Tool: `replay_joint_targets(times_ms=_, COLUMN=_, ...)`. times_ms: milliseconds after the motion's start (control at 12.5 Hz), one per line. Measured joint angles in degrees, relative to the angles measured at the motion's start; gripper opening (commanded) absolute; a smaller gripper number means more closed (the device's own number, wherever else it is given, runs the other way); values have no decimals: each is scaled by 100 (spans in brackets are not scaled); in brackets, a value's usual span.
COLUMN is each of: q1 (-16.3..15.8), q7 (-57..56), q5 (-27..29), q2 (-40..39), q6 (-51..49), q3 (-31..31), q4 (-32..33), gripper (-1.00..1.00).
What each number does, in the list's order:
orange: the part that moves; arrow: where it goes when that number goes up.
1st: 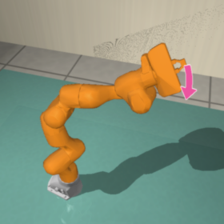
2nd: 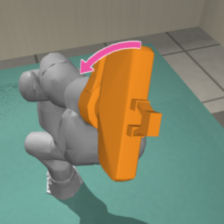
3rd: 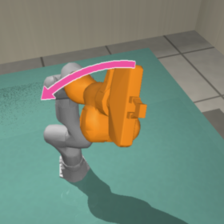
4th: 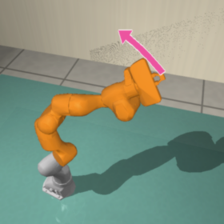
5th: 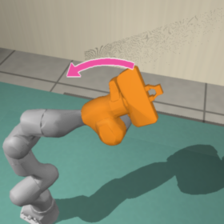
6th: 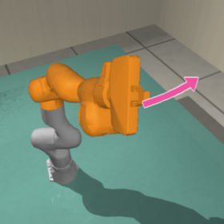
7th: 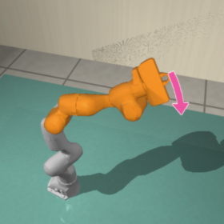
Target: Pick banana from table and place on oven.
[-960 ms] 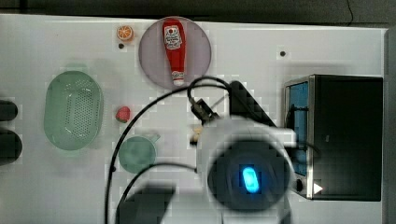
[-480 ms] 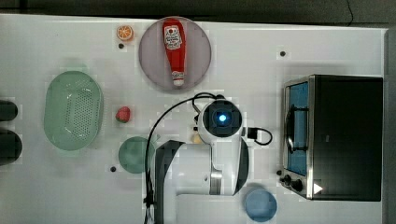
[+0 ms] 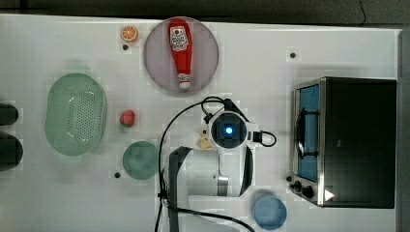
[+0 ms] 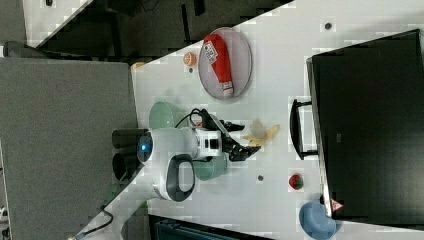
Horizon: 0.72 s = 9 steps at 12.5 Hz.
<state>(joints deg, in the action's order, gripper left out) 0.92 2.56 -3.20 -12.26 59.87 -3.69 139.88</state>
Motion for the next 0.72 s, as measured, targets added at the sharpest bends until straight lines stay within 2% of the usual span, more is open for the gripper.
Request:
replay_joint_targets(times_ms=320, q1=30, q7=-1, q5=66, q2=-434, q6=554, q3=-16, q4=78, gripper=100)
replay_joint_targets(times_ms=400, q1=24, q7=1, q5=119, q2=-578, q6=722, q3=27, q4=67, gripper=92)
replay_joint_targets(times_ms=720, q1=-80, q7=-8, q5=92, q2=-948, q6=1108, q3=66, q4=123, gripper=-5)
